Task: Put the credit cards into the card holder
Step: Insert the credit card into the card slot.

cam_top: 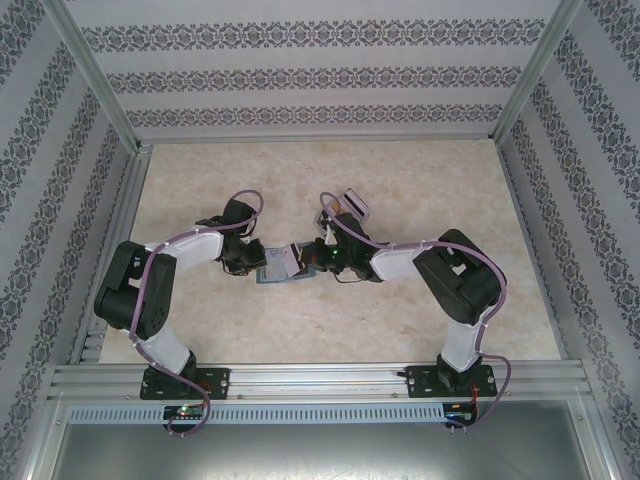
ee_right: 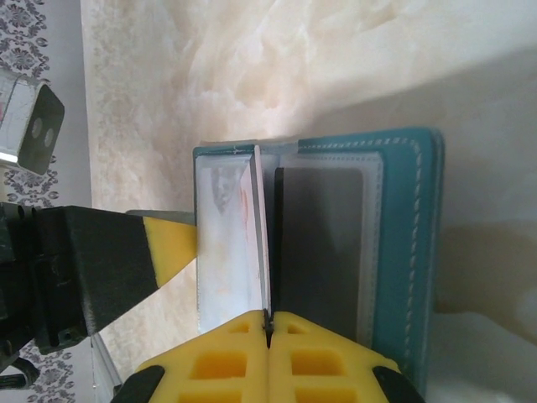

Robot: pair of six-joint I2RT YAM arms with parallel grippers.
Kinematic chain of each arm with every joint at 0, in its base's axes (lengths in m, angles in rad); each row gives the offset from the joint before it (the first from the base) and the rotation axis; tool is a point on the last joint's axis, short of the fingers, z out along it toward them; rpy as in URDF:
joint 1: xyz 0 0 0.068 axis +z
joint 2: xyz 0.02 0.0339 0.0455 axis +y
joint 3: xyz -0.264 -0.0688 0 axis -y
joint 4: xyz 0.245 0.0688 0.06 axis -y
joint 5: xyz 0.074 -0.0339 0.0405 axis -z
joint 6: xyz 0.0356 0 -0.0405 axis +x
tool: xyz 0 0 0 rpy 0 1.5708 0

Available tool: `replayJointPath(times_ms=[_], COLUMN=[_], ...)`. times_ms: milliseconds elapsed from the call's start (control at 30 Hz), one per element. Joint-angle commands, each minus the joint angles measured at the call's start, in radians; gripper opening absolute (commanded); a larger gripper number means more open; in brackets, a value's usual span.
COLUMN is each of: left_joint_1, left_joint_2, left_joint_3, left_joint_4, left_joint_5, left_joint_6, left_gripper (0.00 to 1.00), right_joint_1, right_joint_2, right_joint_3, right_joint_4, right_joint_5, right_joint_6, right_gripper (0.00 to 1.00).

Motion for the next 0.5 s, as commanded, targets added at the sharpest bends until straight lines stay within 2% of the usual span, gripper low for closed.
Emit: replayJointPath(times_ms=[0, 233, 467], left_joint_1=[0.009, 0.009, 0.01], left_joint_2=[-0.015, -0.017, -0.016], left_joint_3=[-0.022, -0.039, -0.046], left_joint_4=[0.003, 0.022, 0.027], left_joint_5=[0.027, 0.046, 0.054], left_joint_6=[-0.017, -0.027, -0.031], left_gripper=[0.17, 0.17, 0.16], right_joint_1=[0.012, 0.03, 0.042], right_joint_2=[0.022, 0.024, 0.057], right_joint_3=[0.005, -0.025, -0.011], right_joint_4=[0.028, 0.065, 0.08], right_joint_5=[0.033, 0.097, 0.088], right_joint_6=[0.026, 0.036, 0.04], right_gripper=[0.02, 0.02, 0.02])
